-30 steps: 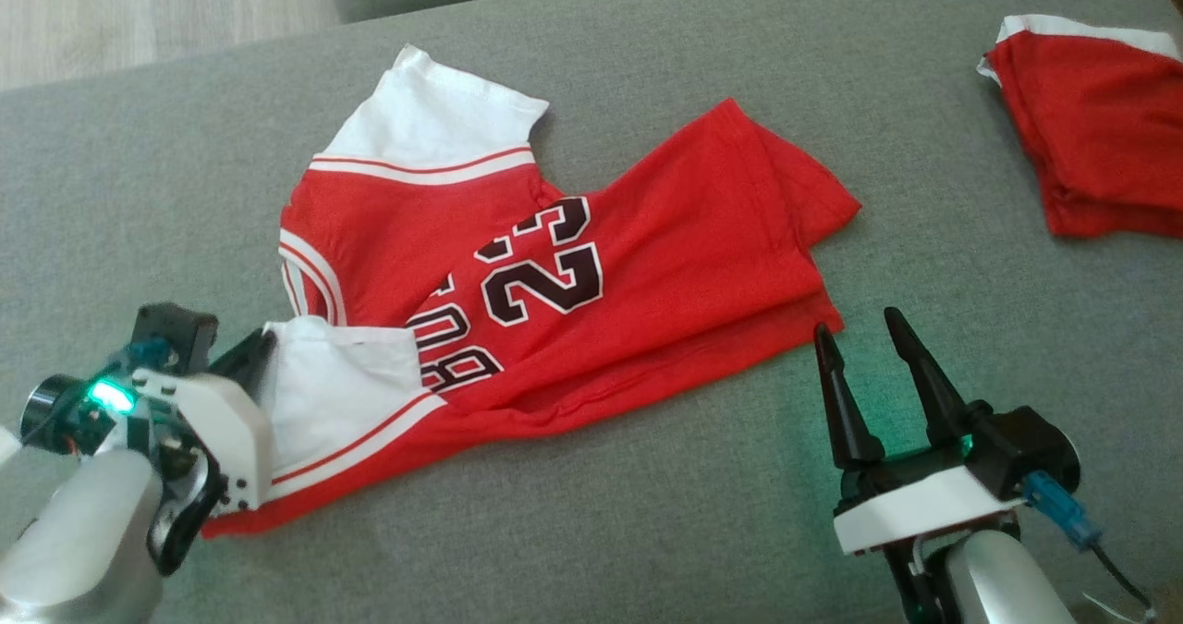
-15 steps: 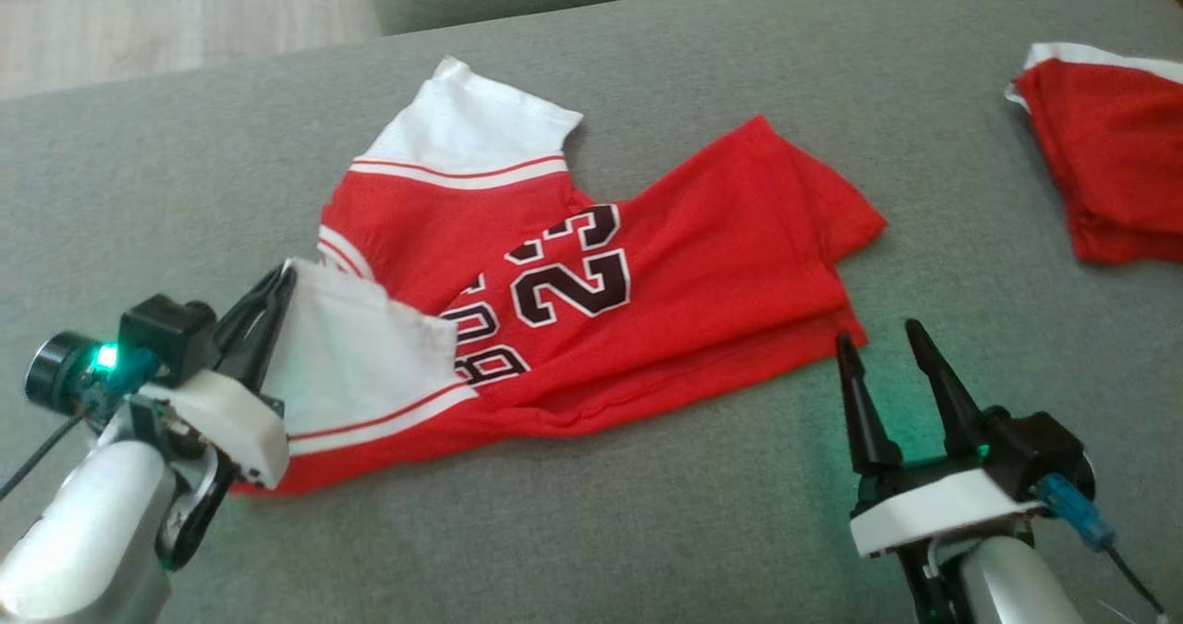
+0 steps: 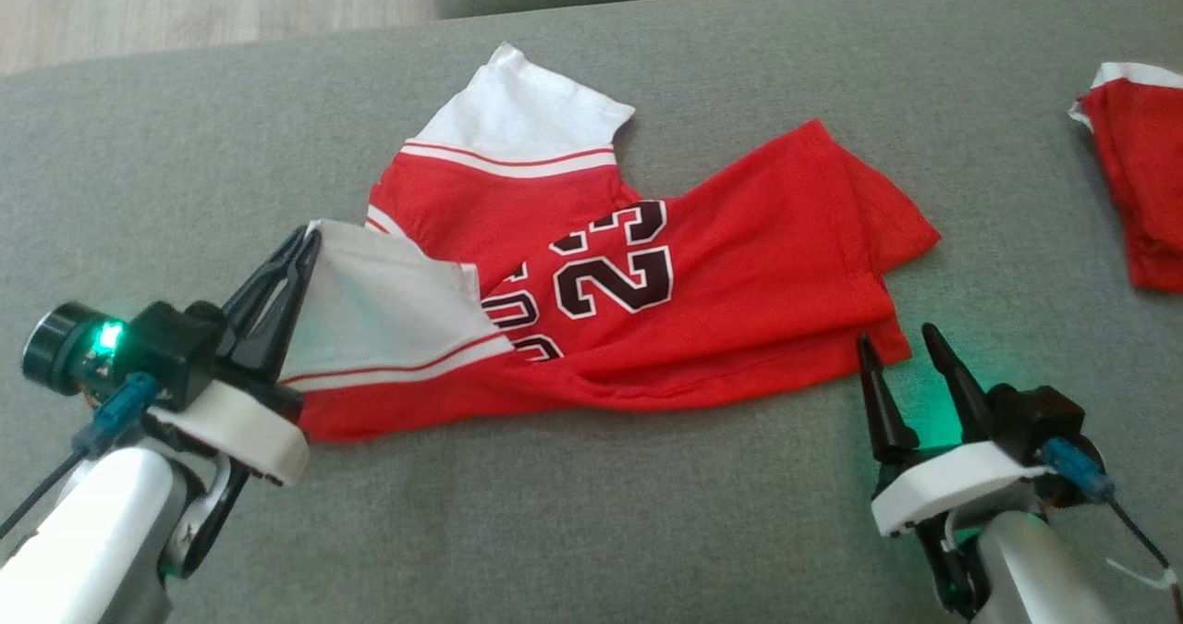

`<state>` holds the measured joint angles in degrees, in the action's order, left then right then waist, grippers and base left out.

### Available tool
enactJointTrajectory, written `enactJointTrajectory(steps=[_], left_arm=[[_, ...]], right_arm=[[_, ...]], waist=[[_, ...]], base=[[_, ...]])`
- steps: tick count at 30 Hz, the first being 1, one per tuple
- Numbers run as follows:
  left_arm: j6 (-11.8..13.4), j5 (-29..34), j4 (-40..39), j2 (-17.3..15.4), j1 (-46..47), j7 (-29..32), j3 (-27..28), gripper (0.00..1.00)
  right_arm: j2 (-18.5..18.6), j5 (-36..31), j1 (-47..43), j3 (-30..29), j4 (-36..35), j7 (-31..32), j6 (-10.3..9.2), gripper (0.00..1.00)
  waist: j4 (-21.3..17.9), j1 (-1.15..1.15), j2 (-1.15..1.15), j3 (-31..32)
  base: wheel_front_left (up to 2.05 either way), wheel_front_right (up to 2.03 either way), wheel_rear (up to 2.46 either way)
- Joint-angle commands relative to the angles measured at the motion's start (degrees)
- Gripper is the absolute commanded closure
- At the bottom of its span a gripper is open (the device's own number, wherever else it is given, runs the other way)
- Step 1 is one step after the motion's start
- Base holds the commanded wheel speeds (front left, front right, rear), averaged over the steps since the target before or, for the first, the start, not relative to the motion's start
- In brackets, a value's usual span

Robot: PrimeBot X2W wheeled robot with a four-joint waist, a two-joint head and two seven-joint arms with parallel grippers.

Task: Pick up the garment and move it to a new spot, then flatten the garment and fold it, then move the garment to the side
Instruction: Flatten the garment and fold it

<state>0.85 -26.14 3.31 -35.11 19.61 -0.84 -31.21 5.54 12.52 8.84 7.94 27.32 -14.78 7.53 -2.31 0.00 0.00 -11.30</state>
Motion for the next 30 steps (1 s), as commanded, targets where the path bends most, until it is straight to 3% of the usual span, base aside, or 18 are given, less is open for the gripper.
enactJointTrajectory(steps=[1, 5, 13, 14, 16, 17, 18, 20, 21, 30], left_arm=[[0.9, 0.5, -2.8, -3.1, 1.7, -0.1, 3.4, 1.00], [1.5, 0.4, -5.2, -3.6, 1.0, 0.4, 3.4, 1.00], [2.1, 0.3, -6.5, -4.2, -0.3, 0.6, 3.2, 1.00], [2.2, 0.3, -6.6, -4.2, -0.3, 0.6, 3.1, 1.00], [2.2, 0.2, -6.6, -4.2, -0.4, 0.7, 3.0, 1.00], [2.3, 0.2, -6.6, -4.3, -0.5, 0.7, 3.0, 1.00], [2.4, 0.1, -6.6, -4.3, -0.5, 0.8, 3.0, 1.00], [2.4, 0.1, -6.6, -4.3, -0.6, 0.8, 2.9, 1.00], [2.5, 0.0, -6.6, -4.4, -0.7, 0.8, 2.9, 1.00], [3.3, 0.3, -7.7, -4.7, -1.0, -0.7, 3.3, 1.00]], right_arm=[[1.0, -0.1, 2.3, 1.3, 1.3, -0.2, -0.04, 0.00], [1.5, -1.1, 4.7, 1.8, 6.3, -0.2, -0.04, 0.00], [1.4, -4.0, 6.3, 1.7, 7.9, -0.2, -0.04, 0.02], [1.3, -4.2, 6.3, 1.7, 7.9, -0.2, -0.04, 0.13], [1.3, -4.7, 6.3, 1.5, 8.1, -0.2, -0.04, 0.50], [1.3, -4.9, 6.3, 1.4, 8.2, -0.2, -0.04, 0.63], [1.2, -5.1, 6.3, 1.2, 8.3, -0.2, -0.04, 0.69], [1.1, -5.5, 6.4, 0.9, 8.5, -0.2, -0.04, 0.93], [1.1, -5.8, 6.4, 0.7, 8.7, -0.2, -0.04, 1.00], [0.8, -6.1, 5.6, 0.3, 8.6, -0.2, -0.04, 1.00]], waist=[[0.4, 0.00, 0.00, -0.2], [1.1, 0.00, 0.00, -0.4], [2.0, 0.00, 0.00, -0.3], [2.1, 0.00, 0.00, -0.2], [2.1, 0.00, 0.00, 0.0], [2.1, 0.00, 0.00, 0.0], [2.1, 0.00, 0.00, 0.1], [2.0, 0.00, 0.00, 0.2], [1.9, 0.00, 0.00, 0.3], [1.2, 0.00, 0.00, 1.8]], base=[[0.00, 0.00, 0.00], [0.00, 0.00, 0.00], [0.00, 0.00, 0.00], [0.00, 0.00, 0.00], [0.00, 0.00, 0.00], [0.00, 0.00, 0.00], [0.00, 0.00, 0.00], [0.00, 0.00, 0.00], [0.00, 0.00, 0.00], [0.00, 0.00, 0.00]])
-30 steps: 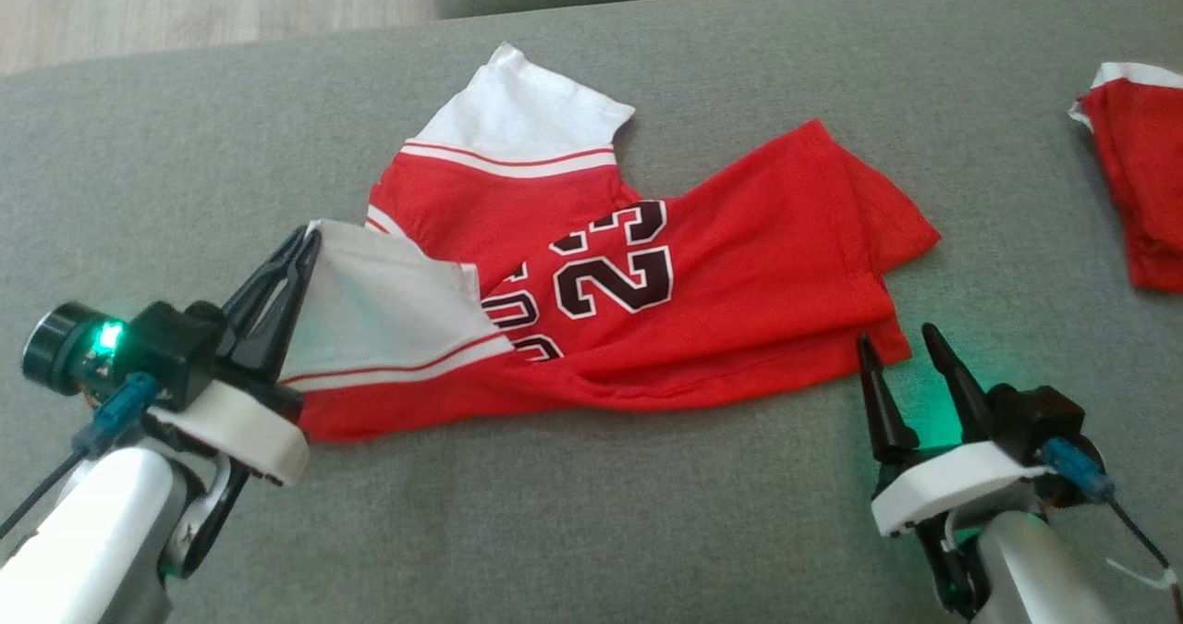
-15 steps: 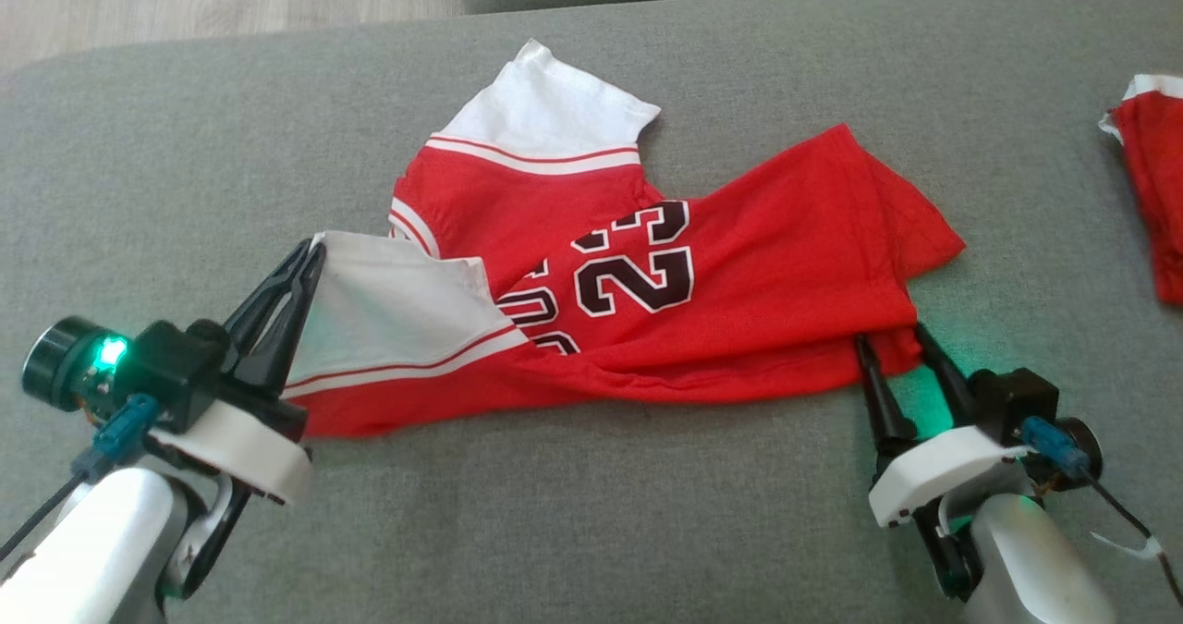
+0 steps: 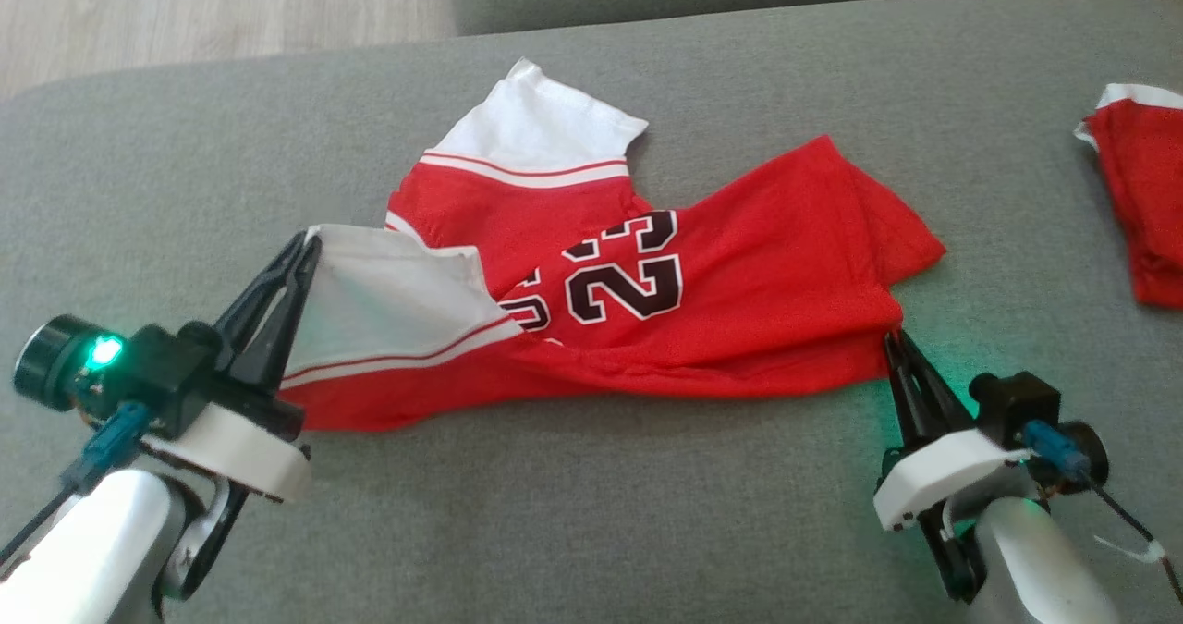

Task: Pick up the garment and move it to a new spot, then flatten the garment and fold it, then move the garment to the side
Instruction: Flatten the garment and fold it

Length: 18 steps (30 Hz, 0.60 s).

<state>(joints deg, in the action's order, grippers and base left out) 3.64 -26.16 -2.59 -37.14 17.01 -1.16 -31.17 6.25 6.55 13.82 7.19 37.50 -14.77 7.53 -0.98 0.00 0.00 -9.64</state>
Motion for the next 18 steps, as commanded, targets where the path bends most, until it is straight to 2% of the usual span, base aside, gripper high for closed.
enactJointTrajectory(steps=[1, 8, 11, 17, 18], left_arm=[[0.8, 0.4, -2.1, -2.8, 1.4, -0.8, 3.6, 1.00], [3.3, 1.4, -5.4, -4.5, -0.1, -4.8, 6.2, 1.00], [4.3, 0.6, -7.7, -4.5, -2.6, -6.2, 6.8, 1.00], [5.4, -1.6, -8.3, -4.4, -8.3, -7.5, 6.9, 1.00], [5.5, -1.8, -8.2, -4.3, -9.1, -7.7, 6.9, 1.00]], right_arm=[[0.1, -0.1, 0.5, 1.0, -2.3, -0.2, -0.04, 1.00], [0.6, -0.1, -1.5, -2.1, -11.0, -0.2, -0.04, 1.00], [1.3, -0.4, -5.6, -3.7, -15.1, -0.2, -0.04, 1.00], [1.6, 0.6, -11.9, -2.6, -16.5, 0.9, -0.04, 1.00], [1.2, 1.8, -12.5, -2.4, -16.4, 1.4, -0.04, 0.89]], waist=[[-0.3, 0.00, 0.00, 0.3], [-1.8, 0.00, 0.00, 1.3], [-2.2, 0.00, 0.00, 1.3], [-2.8, 0.00, 0.00, 0.8], [-2.9, 0.00, 0.00, 0.7]], base=[[0.00, 0.00, 0.00], [0.00, 0.00, 0.00], [0.00, 0.00, 0.00], [0.00, 0.00, 0.00], [0.00, 0.00, 0.00]])
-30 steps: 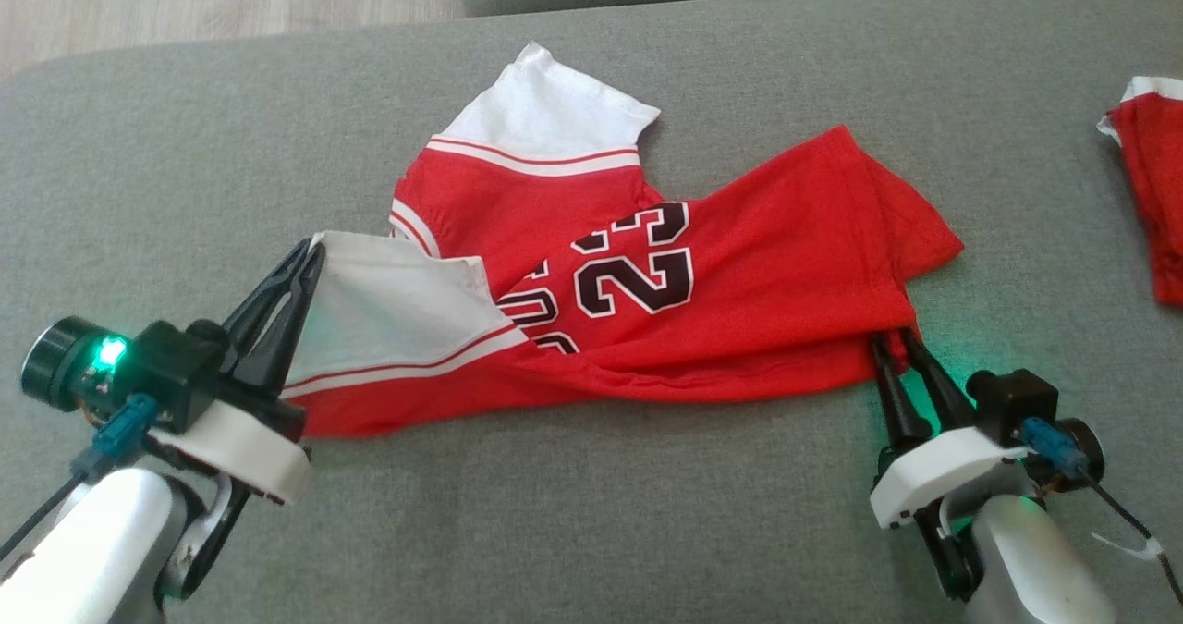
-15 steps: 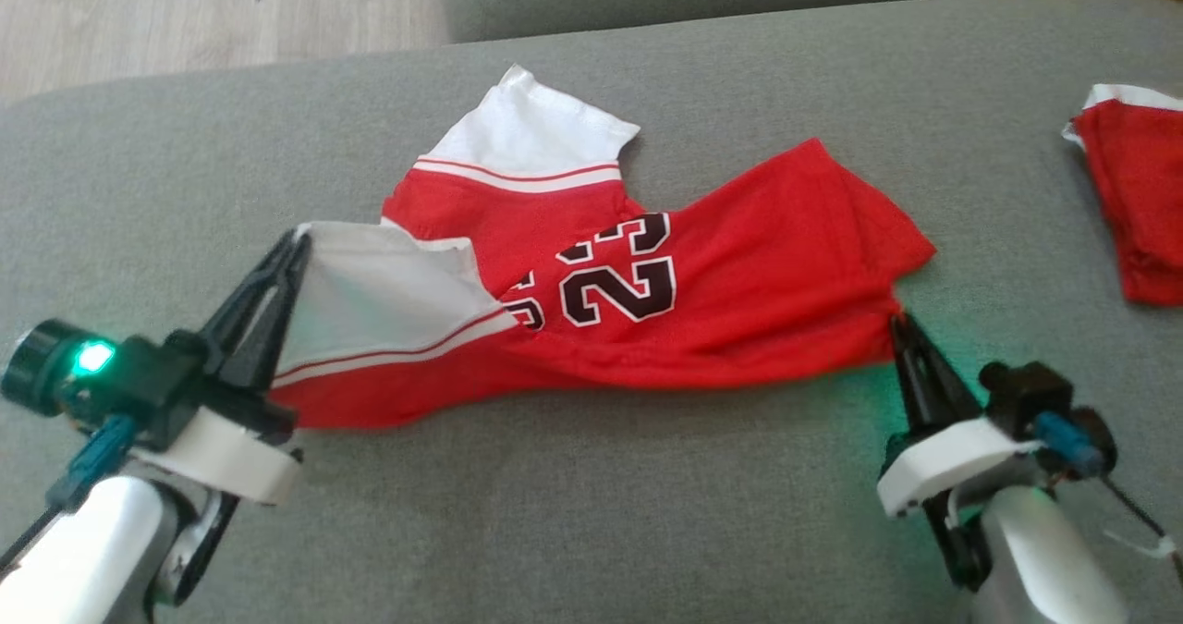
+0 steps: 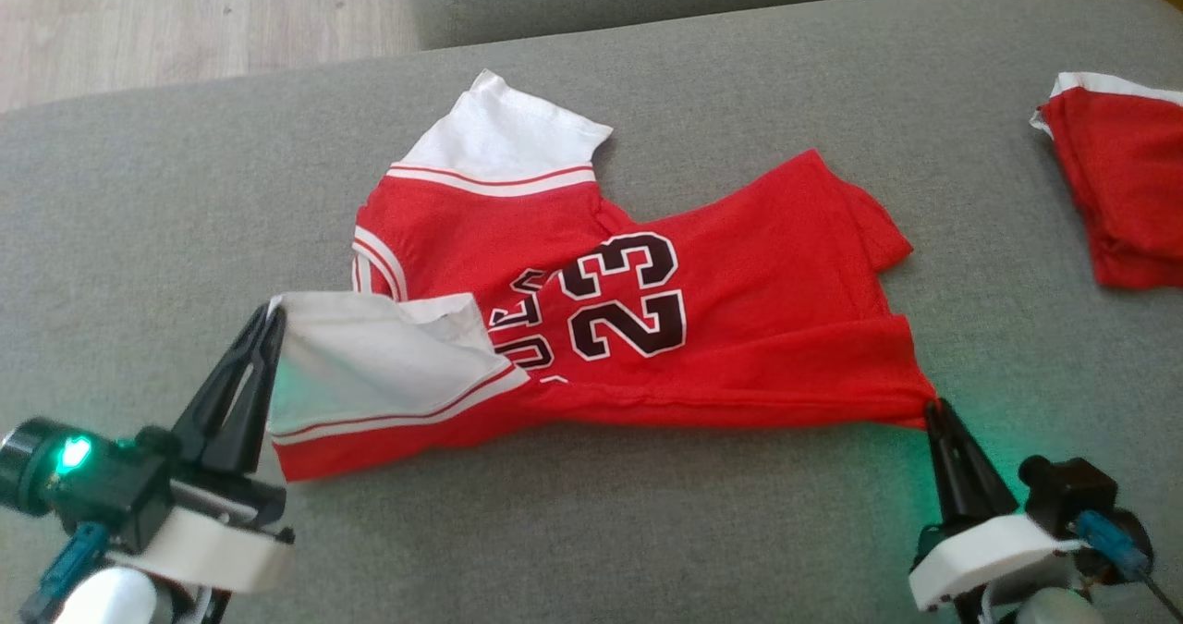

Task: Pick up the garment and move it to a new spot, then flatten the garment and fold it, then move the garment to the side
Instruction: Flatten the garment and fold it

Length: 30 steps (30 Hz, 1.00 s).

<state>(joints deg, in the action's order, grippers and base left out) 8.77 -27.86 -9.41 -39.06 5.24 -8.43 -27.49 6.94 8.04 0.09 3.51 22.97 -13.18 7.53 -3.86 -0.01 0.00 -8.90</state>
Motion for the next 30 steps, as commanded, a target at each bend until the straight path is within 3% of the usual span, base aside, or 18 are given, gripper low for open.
enactJointTrajectory(steps=[1, 2, 16, 30], left_arm=[[0.5, -0.2, -1.2, -2.4, 2.2, -0.7, 3.1, 1.00], [0.5, -0.3, -1.0, -2.3, 1.8, -0.8, 3.0, 1.00], [0.2, 0.2, 1.6, -2.0, 1.7, -0.7, 1.2, 1.00], [-0.2, 0.8, 1.6, -2.0, 2.9, -0.2, -0.1, 1.00]], right_arm=[[0.3, 1.0, 0.8, 1.5, -1.8, 0.3, -0.04, 0.62], [0.4, 1.0, 0.3, 1.6, -1.8, 0.7, -0.04, 0.00], [2.2, 3.8, -2.1, 4.3, -4.5, 5.8, -0.04, 0.00], [2.5, 5.0, 1.1, 4.0, -1.0, 6.3, -0.04, 0.03]], waist=[[0.0, 0.01, 0.00, -0.1], [0.0, 0.01, 0.00, -0.2], [0.8, 0.01, 0.00, 0.8], [2.0, 0.01, 0.00, 0.9]], base=[[0.00, 0.00, 0.00], [0.00, 0.00, 0.00], [0.00, 0.00, 0.00], [0.00, 0.00, 0.00]])
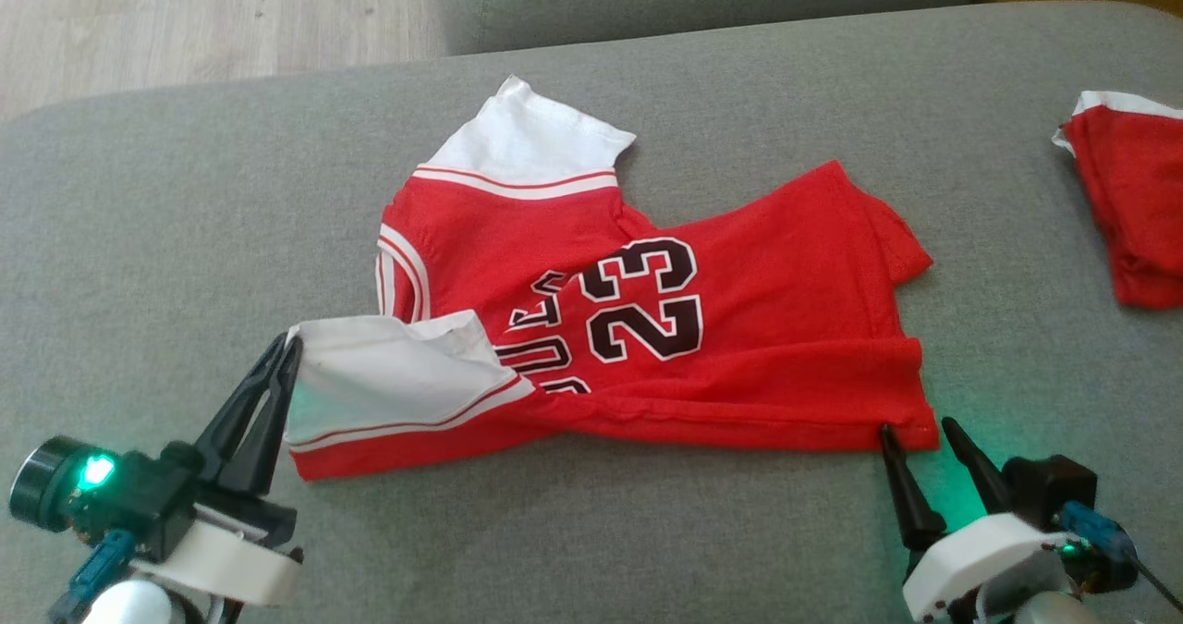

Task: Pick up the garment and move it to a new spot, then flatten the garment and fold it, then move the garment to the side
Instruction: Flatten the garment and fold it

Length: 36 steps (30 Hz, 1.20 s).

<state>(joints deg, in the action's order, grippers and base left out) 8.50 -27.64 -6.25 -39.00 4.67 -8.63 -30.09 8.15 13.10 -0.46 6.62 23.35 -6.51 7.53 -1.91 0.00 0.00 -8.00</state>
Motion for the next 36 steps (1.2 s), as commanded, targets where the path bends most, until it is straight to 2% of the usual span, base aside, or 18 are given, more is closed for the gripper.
enactJointTrajectory(steps=[1, 4, 6, 7, 9, 13, 17, 19, 20, 28, 35, 36], left_arm=[[0.1, 0.6, -1.6, -2.1, 3.5, 0.0, 2.5, 1.00], [0.2, 0.7, -1.8, -2.2, 3.7, 0.0, 2.4, 1.00], [0.3, 0.7, -1.8, -2.3, 3.7, 0.0, 2.4, 1.00], [0.3, 0.6, -1.8, -2.3, 3.7, 0.0, 2.5, 1.00], [0.4, 0.6, -1.8, -2.4, 3.8, -0.1, 2.5, 1.00], [0.6, 0.5, -1.7, -2.4, 3.6, -0.2, 2.5, 1.00], [0.8, 0.5, -1.7, -2.5, 3.6, -0.5, 2.6, 1.00], [1.0, 0.6, -1.9, -2.6, 3.7, -0.8, 2.7, 1.00], [1.1, 0.7, -2.1, -2.6, 3.8, -0.9, 2.8, 1.00], [1.9, 2.4, -4.5, -4.4, 5.8, -2.7, 4.7, 1.00], [-0.5, 4.8, -7.2, -5.9, 14.2, -2.4, 5.5, 1.00], [-0.5, 4.8, -7.2, -5.9, 14.2, -2.4, 5.5, 1.00]], right_arm=[[1.2, -0.2, 1.9, 0.8, -1.0, -0.4, -0.04, 0.07], [1.0, -0.5, 2.5, 0.6, 0.0, -0.4, -0.04, 0.20], [0.9, -0.6, 2.8, 0.6, 0.6, -0.5, -0.04, 0.34], [0.8, -0.7, 3.0, 0.6, 0.8, -0.5, -0.04, 0.49], [0.7, -0.7, 3.2, 0.6, 1.2, -0.7, -0.04, 0.66], [0.6, -0.7, 3.4, 0.5, 1.7, -0.9, -0.04, 0.82], [0.7, -0.9, 3.4, 0.2, 1.3, -1.0, -0.04, 0.88], [0.8, -1.3, 3.2, -0.2, 0.6, -1.2, -0.04, 0.93], [0.8, -1.4, 3.1, -0.4, 0.0, -1.3, -0.04, 1.00], [2.3, -1.6, 3.7, -2.1, -9.9, -0.5, -0.04, 1.00], [6.0, -1.5, 7.3, -4.3, -22.2, 3.6, -0.04, 1.00], [6.0, -1.5, 7.3, -4.3, -22.2, 3.6, -0.04, 1.00]], waist=[[0.1, 0.00, 0.00, -0.1], [0.2, 0.00, 0.00, -0.4], [0.3, 0.00, 0.00, -0.5], [0.3, 0.00, 0.00, -0.5], [0.3, 0.00, 0.00, -0.6], [0.2, 0.00, 0.00, -0.4], [0.0, 0.00, 0.00, -0.1], [-0.1, 0.00, 0.00, 0.2], [-0.2, 0.00, 0.00, 0.3], [-1.8, 0.00, 0.00, 1.1], [-2.7, 0.00, 0.00, 1.9], [-2.7, 0.00, 0.00, 1.9]], base=[[0.00, 0.00, 0.00], [0.00, 0.00, 0.00], [0.00, 0.00, 0.00], [0.00, 0.00, 0.00], [0.00, 0.00, 0.00], [0.00, 0.00, 0.00], [0.00, 0.00, 0.00], [0.00, 0.00, 0.00], [0.00, 0.00, 0.00], [0.00, 0.00, 0.00], [0.00, 0.00, 0.00], [0.00, 0.00, 0.00]])
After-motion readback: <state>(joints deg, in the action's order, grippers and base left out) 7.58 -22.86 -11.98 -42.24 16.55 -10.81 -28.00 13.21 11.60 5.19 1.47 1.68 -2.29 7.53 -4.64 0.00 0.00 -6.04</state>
